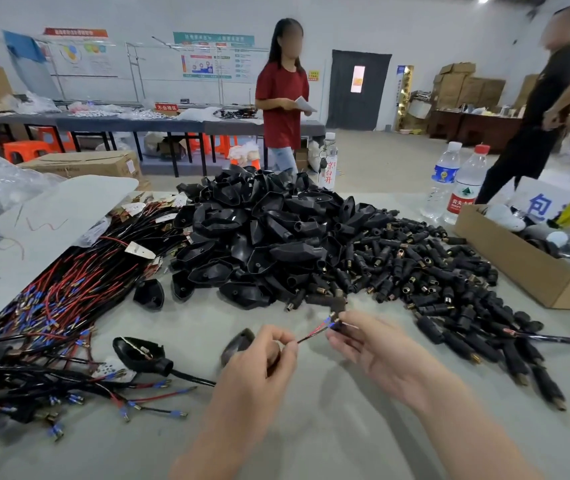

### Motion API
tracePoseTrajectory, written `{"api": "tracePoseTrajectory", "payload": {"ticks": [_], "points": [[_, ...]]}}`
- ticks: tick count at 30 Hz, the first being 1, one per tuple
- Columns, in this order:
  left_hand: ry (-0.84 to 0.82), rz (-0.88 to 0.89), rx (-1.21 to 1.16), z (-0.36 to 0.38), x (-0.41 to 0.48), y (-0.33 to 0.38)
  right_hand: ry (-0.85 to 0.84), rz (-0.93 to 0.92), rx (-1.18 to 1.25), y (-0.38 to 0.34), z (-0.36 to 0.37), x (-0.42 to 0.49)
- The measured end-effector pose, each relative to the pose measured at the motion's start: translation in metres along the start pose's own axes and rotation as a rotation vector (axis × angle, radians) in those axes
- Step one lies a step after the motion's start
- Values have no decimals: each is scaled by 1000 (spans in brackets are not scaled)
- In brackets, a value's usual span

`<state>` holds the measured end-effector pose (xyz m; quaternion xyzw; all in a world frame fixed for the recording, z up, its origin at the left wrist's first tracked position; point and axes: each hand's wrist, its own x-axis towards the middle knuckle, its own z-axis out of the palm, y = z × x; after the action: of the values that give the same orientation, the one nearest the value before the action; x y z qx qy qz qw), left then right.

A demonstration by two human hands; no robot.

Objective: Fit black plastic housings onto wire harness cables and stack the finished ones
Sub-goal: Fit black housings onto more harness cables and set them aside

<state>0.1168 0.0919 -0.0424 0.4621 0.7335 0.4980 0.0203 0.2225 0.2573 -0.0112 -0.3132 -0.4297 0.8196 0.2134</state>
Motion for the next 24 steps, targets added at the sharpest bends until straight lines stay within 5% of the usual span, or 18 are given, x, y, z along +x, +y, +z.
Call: {"api": "tracePoseTrajectory", "payload": {"ticks": [4,14,24], "points": [[-61,19,-19,10,-5,4,-48,14,354,10,-16,-23],[-141,-26,-29,13,-8,0,-155,0,416,17,-9,-21],[-10,-67,-24,15,-3,2,-176,20,425,16,-10,-18]]}}
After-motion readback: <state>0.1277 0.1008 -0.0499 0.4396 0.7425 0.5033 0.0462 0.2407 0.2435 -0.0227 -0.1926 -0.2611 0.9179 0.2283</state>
